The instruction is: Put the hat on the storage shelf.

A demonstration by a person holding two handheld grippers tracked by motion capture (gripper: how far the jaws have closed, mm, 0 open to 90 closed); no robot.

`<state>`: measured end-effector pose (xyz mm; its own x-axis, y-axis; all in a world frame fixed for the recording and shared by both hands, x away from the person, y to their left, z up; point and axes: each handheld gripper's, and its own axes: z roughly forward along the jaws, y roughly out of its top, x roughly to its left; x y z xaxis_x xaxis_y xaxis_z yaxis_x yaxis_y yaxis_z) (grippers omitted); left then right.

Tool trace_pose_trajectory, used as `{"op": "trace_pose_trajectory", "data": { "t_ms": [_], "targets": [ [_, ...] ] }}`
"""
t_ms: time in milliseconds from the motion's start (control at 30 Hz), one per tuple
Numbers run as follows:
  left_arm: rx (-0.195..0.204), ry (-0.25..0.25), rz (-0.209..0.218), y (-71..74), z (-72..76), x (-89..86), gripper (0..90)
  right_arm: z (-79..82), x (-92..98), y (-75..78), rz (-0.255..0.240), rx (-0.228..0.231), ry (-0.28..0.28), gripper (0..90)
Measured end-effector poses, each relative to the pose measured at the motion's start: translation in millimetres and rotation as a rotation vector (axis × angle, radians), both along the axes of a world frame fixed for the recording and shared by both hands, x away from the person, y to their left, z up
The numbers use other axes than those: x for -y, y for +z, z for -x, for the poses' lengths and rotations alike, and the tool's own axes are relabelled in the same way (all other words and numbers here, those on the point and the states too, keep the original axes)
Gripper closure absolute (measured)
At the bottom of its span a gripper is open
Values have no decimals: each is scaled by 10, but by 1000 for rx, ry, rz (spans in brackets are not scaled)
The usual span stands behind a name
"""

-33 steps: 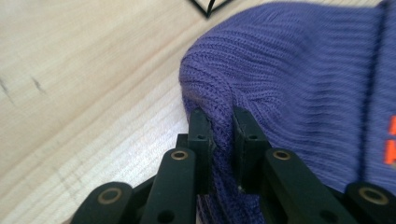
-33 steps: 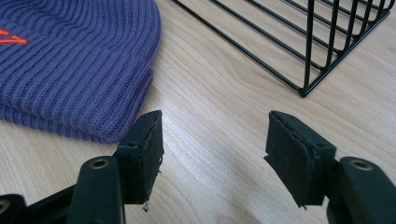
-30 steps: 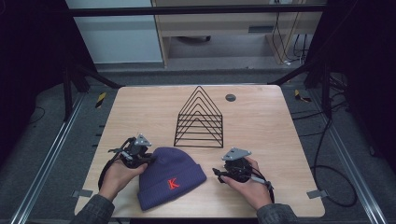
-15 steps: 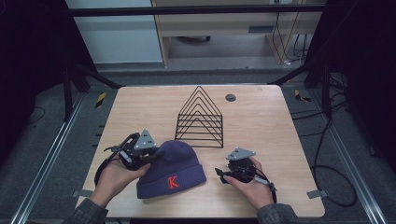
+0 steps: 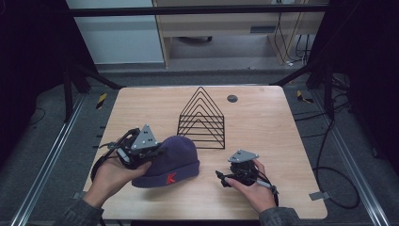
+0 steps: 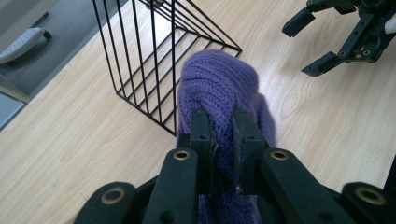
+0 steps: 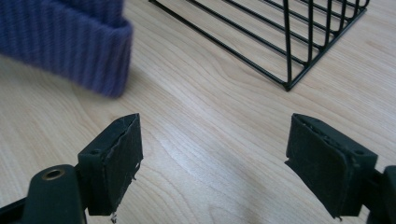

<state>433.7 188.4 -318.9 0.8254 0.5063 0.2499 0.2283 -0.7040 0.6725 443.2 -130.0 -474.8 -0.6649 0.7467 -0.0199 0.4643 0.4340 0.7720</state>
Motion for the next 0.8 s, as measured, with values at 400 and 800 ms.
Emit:
{"op": "trace_pose_trajectory", "data": {
  "t_ms": [400, 800],
  "targets": [
    [23, -27, 12, 115, -34, 15, 806, 28, -184, 169, -32, 20, 68, 221],
    [52, -62, 24, 366, -82, 1, 805, -65, -414, 338, -42, 28, 157, 166]
  ]
}}
